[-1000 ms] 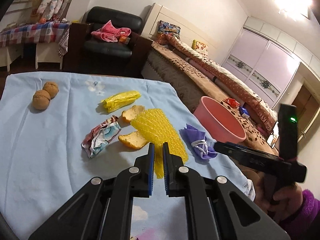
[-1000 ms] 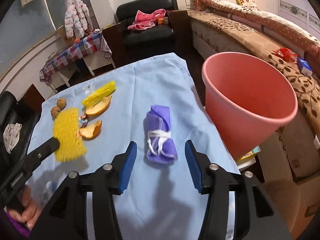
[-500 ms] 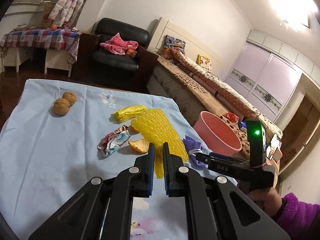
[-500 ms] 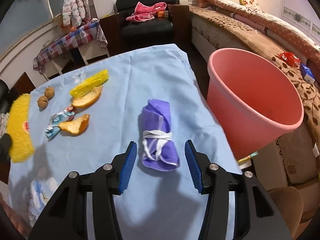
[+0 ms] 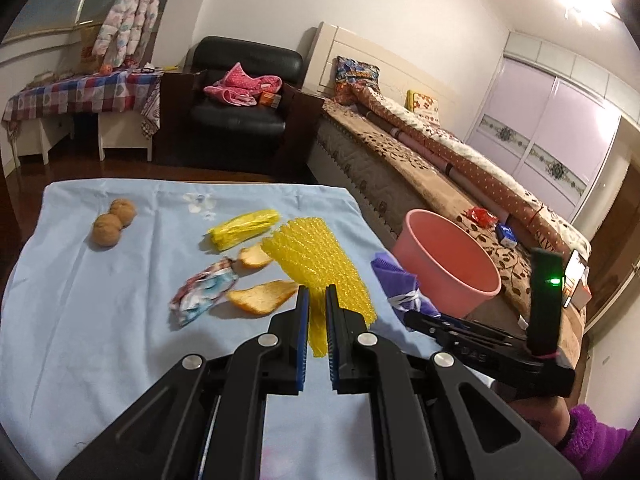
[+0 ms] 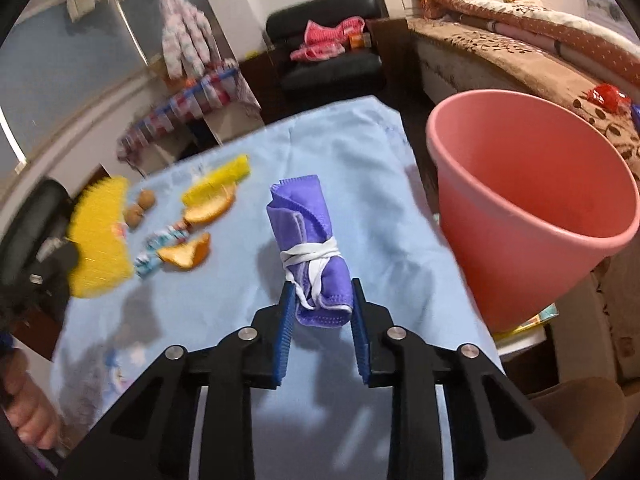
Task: Collect trash
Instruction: 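Carry the net and cloth bundle to the pink bucket and open both tools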
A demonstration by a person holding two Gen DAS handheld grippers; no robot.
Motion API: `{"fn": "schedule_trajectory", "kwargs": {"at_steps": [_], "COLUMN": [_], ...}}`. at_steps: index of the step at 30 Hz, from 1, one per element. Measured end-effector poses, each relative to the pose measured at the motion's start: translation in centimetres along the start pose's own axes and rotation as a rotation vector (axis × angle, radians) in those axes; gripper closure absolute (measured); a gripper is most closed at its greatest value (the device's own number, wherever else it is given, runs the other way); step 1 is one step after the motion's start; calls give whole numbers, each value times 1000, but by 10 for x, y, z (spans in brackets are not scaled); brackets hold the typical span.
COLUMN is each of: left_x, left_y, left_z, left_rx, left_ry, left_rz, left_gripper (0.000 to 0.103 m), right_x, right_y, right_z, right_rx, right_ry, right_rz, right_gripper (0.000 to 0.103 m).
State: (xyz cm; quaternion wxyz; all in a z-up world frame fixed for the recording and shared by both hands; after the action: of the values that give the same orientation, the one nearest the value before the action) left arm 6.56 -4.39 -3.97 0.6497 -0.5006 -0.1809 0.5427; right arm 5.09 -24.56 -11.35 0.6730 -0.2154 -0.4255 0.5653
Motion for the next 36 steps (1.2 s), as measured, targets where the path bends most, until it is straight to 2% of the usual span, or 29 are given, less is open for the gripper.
{"fn": "schedule_trajectory", "kwargs": {"at_steps": [4, 10, 15, 21, 29, 35, 36], "left_x": [-29, -87, -138, -184, -204, -204, -204], "left_y": [-6, -15, -16, -13, 9, 18, 17], "left_z": [-18, -54, -90, -132, -177, -188, -189], "left_rx": [12, 38, 73, 102, 179, 193, 191], "left_ry": [18, 92, 150, 202, 189, 177, 177], "left_rz": [-35, -103, -166, -216, -251, -260, -261], "left_gripper": [96, 96, 96, 96, 95, 95, 91], "right_x": [-21, -76, -123, -153, -169, -176, -176], "right_y": [-18, -43, -51, -56, -53, -52, -52], "right_z": [24, 49, 52, 44, 31, 26, 26], "right_rx": [-73, -146, -147, -139, -115, -112, -113], "right_ry": [11, 129, 191, 220, 230, 228, 229], "right_rz": [-24, -45, -90, -112, -138, -149, -153], "right_gripper": [76, 76, 76, 76, 76, 76, 76]}}
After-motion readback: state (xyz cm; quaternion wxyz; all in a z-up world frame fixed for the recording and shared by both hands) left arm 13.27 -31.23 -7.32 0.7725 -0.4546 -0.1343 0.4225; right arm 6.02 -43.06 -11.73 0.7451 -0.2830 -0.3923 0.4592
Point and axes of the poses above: each gripper's, at about its wrist camera, not at the fingertips, and z roughly against the way its jaws point, x to its left, y to its underside, the point moved 8 cm from there along -z, roughly the way its jaws point, and after that the axes turned 10 degrees about -x, right-handed, at the moved point
